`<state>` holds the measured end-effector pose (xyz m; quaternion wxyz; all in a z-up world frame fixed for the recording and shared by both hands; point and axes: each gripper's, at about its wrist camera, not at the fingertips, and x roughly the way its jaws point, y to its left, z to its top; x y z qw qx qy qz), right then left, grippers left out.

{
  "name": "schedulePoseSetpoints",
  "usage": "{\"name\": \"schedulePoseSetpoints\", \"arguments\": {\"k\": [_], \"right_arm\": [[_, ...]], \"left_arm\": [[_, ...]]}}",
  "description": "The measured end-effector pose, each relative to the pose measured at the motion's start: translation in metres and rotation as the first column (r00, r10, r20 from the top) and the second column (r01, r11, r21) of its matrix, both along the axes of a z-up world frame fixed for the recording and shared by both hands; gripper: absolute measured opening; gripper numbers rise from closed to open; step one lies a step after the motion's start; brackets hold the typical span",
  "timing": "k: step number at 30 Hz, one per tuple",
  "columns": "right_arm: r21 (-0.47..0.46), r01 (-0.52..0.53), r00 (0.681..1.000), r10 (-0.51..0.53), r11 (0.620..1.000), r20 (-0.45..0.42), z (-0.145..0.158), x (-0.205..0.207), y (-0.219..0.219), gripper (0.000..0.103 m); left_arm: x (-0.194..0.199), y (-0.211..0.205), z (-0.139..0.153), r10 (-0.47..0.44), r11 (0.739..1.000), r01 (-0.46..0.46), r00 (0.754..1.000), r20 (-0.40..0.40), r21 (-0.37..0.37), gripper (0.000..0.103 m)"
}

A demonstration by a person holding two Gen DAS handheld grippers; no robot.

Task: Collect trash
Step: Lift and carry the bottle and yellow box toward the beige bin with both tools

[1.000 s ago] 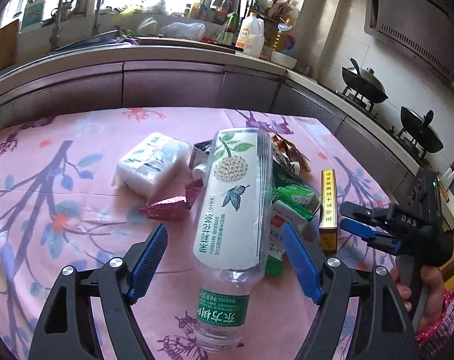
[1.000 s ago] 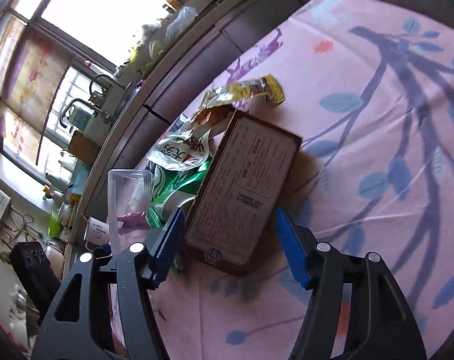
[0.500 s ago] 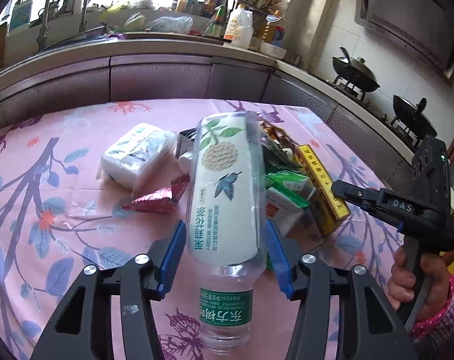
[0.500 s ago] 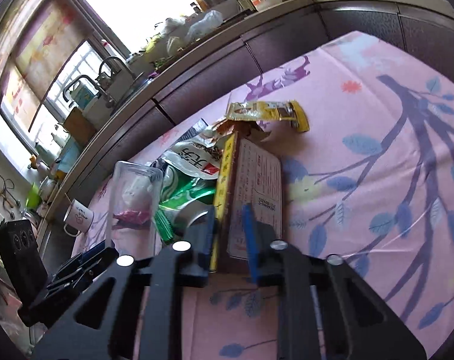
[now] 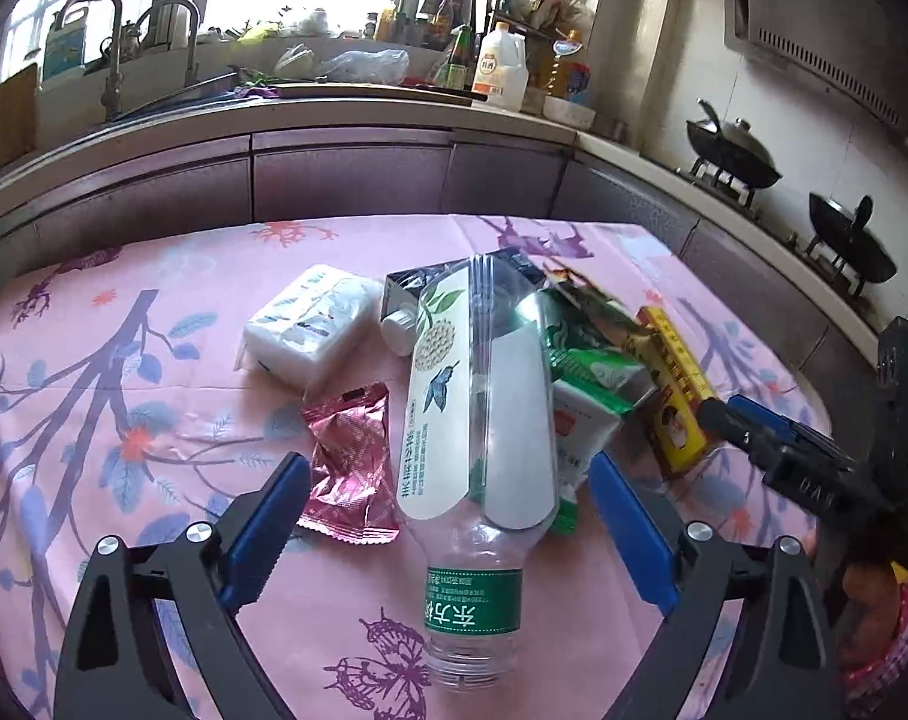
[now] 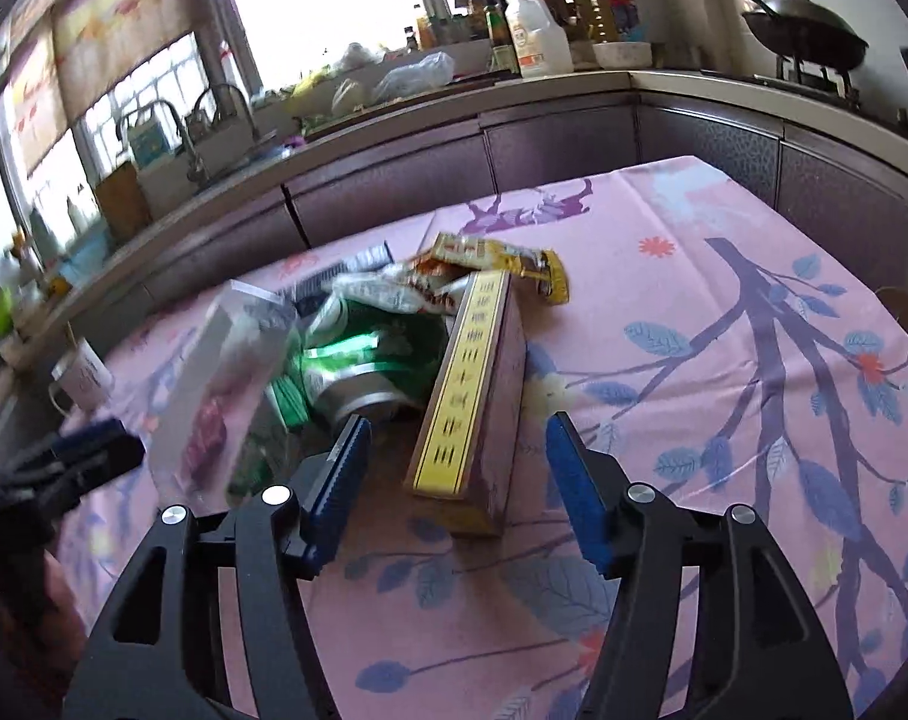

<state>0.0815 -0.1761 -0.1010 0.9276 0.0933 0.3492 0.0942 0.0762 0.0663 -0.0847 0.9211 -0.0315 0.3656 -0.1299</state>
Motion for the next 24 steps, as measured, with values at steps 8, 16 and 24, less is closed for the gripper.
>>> {"name": "schedulePoseSetpoints", "arguments": {"k": [8, 16, 24], "right_arm": [[-0.019, 0.035, 0.999, -0.036, 0.999, -0.035, -0.019, 0.009, -0.002, 0.061], [-0.017, 0.032, 0.999, -0.033, 0.999, -0.030, -0.026, 0.010, -0.009, 0.052], [-0.019, 0.009, 1.000, -0.009, 1.000, 0.013, -0.021, 0.000, -0.012, 0.021]], "left_arm": [[0.002, -0.043, -0.020, -0.014, 0.980, 0.009, 1.000, 0.025, 0.201, 0.093], [0.004, -0.056, -0.027, -0.023, 0.938, -0.015, 0.994, 0.103, 0.347, 0.065], [-0.017, -0.021, 0.013, -0.010, 0.984, -0.018, 0.988, 0.155, 0.177, 0.061]]}}
